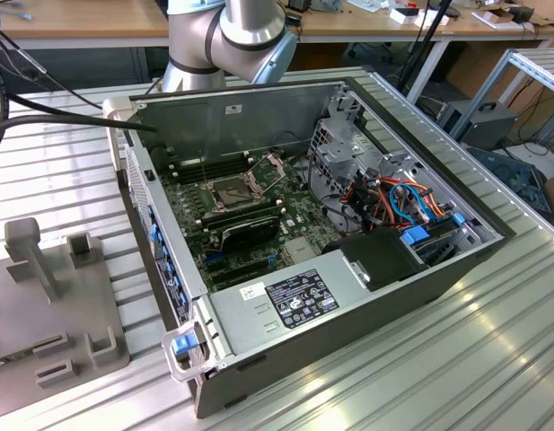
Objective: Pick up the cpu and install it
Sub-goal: 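Pick up the cpu and move it towards the insertion slot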
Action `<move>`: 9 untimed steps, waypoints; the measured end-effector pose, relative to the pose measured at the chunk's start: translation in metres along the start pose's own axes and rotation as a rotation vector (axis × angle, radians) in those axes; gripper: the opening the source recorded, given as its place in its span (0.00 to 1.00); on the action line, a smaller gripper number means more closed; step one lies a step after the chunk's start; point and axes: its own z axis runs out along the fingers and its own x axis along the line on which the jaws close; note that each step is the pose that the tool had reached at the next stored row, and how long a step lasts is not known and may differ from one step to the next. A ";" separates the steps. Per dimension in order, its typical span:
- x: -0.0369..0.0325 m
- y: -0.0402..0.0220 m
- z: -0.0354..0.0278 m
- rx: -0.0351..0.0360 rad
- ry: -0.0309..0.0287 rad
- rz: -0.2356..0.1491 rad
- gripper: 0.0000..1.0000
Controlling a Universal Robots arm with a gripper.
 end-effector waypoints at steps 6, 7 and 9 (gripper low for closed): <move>0.0001 0.0000 -0.0004 0.0003 0.0003 0.000 0.55; 0.0001 0.0000 -0.0004 0.0003 0.0003 0.000 0.55; 0.0000 0.0000 -0.0004 0.0002 0.0003 0.000 0.55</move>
